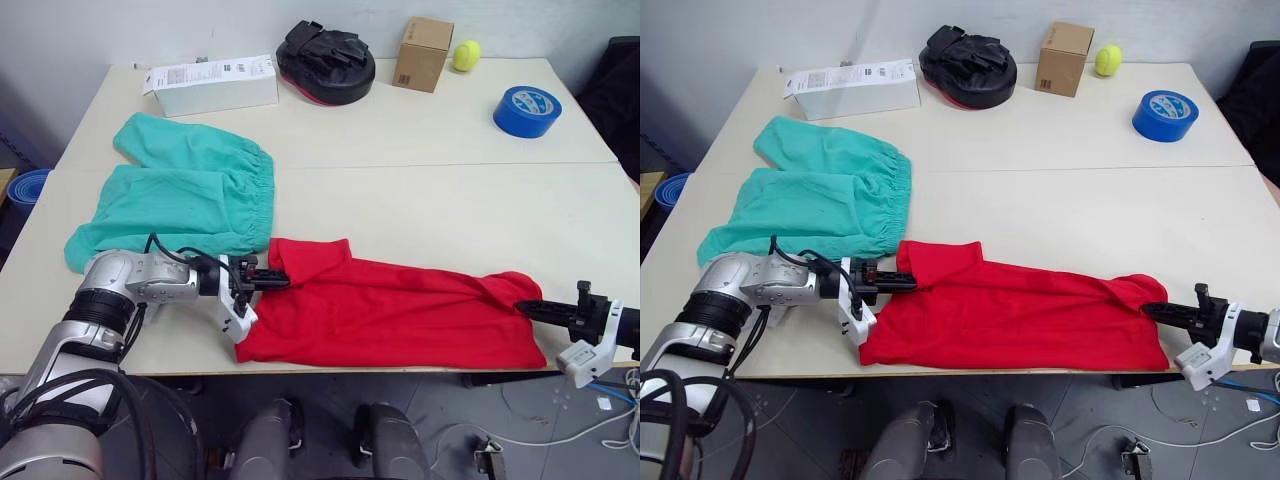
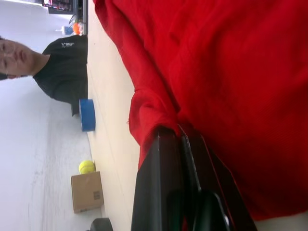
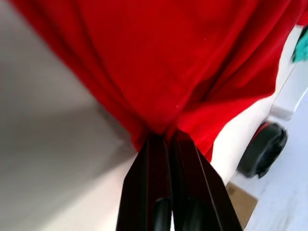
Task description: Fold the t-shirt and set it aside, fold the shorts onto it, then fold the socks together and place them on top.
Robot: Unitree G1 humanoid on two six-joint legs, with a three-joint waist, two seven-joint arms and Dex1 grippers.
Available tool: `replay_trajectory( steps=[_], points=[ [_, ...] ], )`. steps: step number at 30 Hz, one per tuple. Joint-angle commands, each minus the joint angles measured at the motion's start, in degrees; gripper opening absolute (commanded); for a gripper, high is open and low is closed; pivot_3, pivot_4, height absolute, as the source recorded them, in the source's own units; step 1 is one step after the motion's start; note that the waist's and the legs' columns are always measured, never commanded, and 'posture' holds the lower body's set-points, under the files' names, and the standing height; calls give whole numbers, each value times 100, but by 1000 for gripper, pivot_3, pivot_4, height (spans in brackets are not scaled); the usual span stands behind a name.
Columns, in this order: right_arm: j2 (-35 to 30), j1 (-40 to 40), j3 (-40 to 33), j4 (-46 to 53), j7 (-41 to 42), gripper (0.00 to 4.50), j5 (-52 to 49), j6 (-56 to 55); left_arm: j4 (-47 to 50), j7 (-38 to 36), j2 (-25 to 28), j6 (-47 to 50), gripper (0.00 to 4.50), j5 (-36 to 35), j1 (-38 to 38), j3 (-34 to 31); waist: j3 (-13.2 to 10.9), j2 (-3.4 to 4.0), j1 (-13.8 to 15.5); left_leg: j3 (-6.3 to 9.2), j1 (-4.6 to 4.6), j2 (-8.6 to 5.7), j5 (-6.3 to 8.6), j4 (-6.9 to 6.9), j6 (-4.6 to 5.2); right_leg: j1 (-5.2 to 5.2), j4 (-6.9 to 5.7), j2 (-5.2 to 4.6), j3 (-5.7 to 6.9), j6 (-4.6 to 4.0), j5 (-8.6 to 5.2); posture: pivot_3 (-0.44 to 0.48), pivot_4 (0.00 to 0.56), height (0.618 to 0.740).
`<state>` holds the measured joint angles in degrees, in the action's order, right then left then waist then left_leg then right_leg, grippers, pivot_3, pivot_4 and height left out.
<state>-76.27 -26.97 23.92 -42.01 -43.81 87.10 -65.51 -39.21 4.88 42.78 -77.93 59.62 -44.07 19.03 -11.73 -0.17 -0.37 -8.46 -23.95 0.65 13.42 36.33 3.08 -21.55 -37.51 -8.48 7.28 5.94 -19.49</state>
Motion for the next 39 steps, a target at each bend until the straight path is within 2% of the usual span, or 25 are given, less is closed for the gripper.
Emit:
replay_trajectory(
  steps=[1, 3, 4, 6, 7, 9, 11, 12, 13, 15, 18, 19, 21, 23, 25, 28, 31, 35, 39],
  points=[
    [-103, -323, 290, -307, -177, 668, -139, -50, -313, 15, 41, 146, 0, -65, -57, 267, 6, 7, 3, -3, 3, 0, -1, -1, -1, 0, -1, 1, -3, 0, 0, 0, 150, 740],
    [-112, -489, 412, -364, -204, 1376, -270, -160, -600, -203, 20, 93, 0, -468, -126, 342, 13, 6, 4, -12, 14, 0, -1, -4, 0, 6, -1, 4, -9, 0, 0, 0, 150, 740],
    [-115, -559, 422, -417, -168, 1741, -400, -272, -767, -408, -3, 102, 343, -778, -156, 367, 14, 6, 2, -17, 25, 0, -1, -8, 0, 10, -1, 3, -16, 0, 0, 0, 150, 740],
    [-154, -670, 423, -475, -67, 2204, -661, -566, -1053, -920, -29, 102, 559, -1570, -192, 439, 14, 6, -15, -31, 36, 0, -2, -16, 0, 11, -2, 3, -29, 0, 0, 0, 150, 740],
    [-158, -741, 399, -591, 101, 2480, -889, -770, -1129, -1294, -36, 188, 817, -2115, -164, 475, 14, 6, -37, -36, 40, 1, -2, -20, 0, 11, -2, 3, -36, -1, 0, 0, 150, 740],
    [-145, -901, 365, -922, 591, 3146, -1431, -1236, -1066, -2301, -5, 601, 1444, -3321, -4, 589, 14, 6, -76, -42, 43, 2, -2, -22, 0, 9, -2, 4, -40, -1, 0, 0, 150, 740],
    [-56, -1186, 361, -1562, 1373, 3804, -2219, -1824, -504, -3630, 146, 1477, 2031, -4746, 361, 664, 14, 6, -144, -45, 43, 3, -1, -23, 0, 8, 0, 5, -41, -1, -1, 0, 150, 740],
    [24, -1408, 446, -2026, 1834, 4241, -2569, -2176, -108, -4235, 256, 2009, 2435, -5376, 570, 644, 14, 6, -169, -46, 45, 4, -1, -23, 1, 8, 1, 5, -43, -1, -1, 0, 150, 740],
    [59, -1560, 557, -2307, 2189, 4490, -2873, -2450, 261, -4686, 365, 2447, 2696, -5849, 744, 594, 13, 5, -212, -47, 47, 4, -1, -24, 1, 9, 3, 5, -45, -1, -1, 0, 150, 740],
    [92, -1708, 853, -2616, 2939, 4500, -3585, -2684, 992, -5408, 570, 3390, 3311, -6576, 1047, 435, 13, 4, -283, -47, 55, 7, 0, -27, 1, 16, 5, 5, -48, -2, -1, 0, 150, 740],
    [155, -1673, 1450, -2863, 4068, 4500, -5155, -2699, 2057, -6113, 850, 5016, 4213, -7430, 1394, 132, 11, 0, -318, -43, 67, 14, 4, -26, -3, 30, 6, 6, -48, -4, -2, 0, 150, 740],
    [-118, -1070, 1659, -1920, 5135, 4500, -7043, -1873, 2314, -6261, 908, 5453, 4462, -7616, 1469, 27, 10, -2, -319, -43, 67, 14, 5, -25, -1, 30, 5, 5, -50, -4, -2, 0, 150, 740],
    [-586, 99, 1426, 286, 7541, 4500, -10687, 508, 2745, -6466, 975, 6650, 4462, -8057, 1501, -196, 6, -5, -284, -18, 67, 16, 8, -20, 4, 49, 9, 5, -49, -4, -2, 0, 150, 740],
    [-943, 778, 890, 1853, 9016, 4500, -12747, 2324, 3014, -6584, 976, 7879, 4462, -8452, 1371, -398, 3, 5, -279, 20, 78, 18, 15, -12, 15, 88, 11, 8, -61, -5, -3, 0, 150, 740],
    [-1236, 1199, 353, 2852, 9742, 4500, -13834, 3526, 3133, -6773, 991, 8943, 4462, -8734, 1174, -529, 3, 8, -260, 37, 84, 18, 35, 4, 44, 101, 22, 6, -62, -5, -3, 0, 150, 740],
    [-1430, 1744, -456, 3650, 10351, 4500, -14536, 4579, 3131, -7089, 1017, 9618, 4462, -8778, 982, -694, 5, 5, -202, 50, 83, 18, 59, 10, 44, 106, 32, 3, -51, -7, -4, 0, 150, 740],
    [-1167, 2008, -1304, 4064, 10351, 4500, -14680, 5364, 2948, -7262, 947, 10325, 4462, -8852, 636, -903, 8, -4, -119, 50, 80, 19, 58, 12, 16, 107, 50, 2, -38, -8, -4, 0, 150, 740],
    [-684, 2134, -2073, 4312, 10370, 4500, -14362, 6082, 2606, -7348, 710, 11048, 4462, -8859, 76, -1051, 5, -9, -24, 47, 45, 19, 63, 51, 12, 93, 51, 2, -23, -5, -4, 0, 150, 740],
    [-257, 2178, -2536, 4330, 10578, 4500, -13856, 6455, 2122, -7365, 337, 11820, 4462, -8822, -496, -1050, 5, -15, 60, 46, 18, 21, 72, 89, 24, 90, 55, 4, -14, 11, 4, 0, 150, 740]
  ],
)
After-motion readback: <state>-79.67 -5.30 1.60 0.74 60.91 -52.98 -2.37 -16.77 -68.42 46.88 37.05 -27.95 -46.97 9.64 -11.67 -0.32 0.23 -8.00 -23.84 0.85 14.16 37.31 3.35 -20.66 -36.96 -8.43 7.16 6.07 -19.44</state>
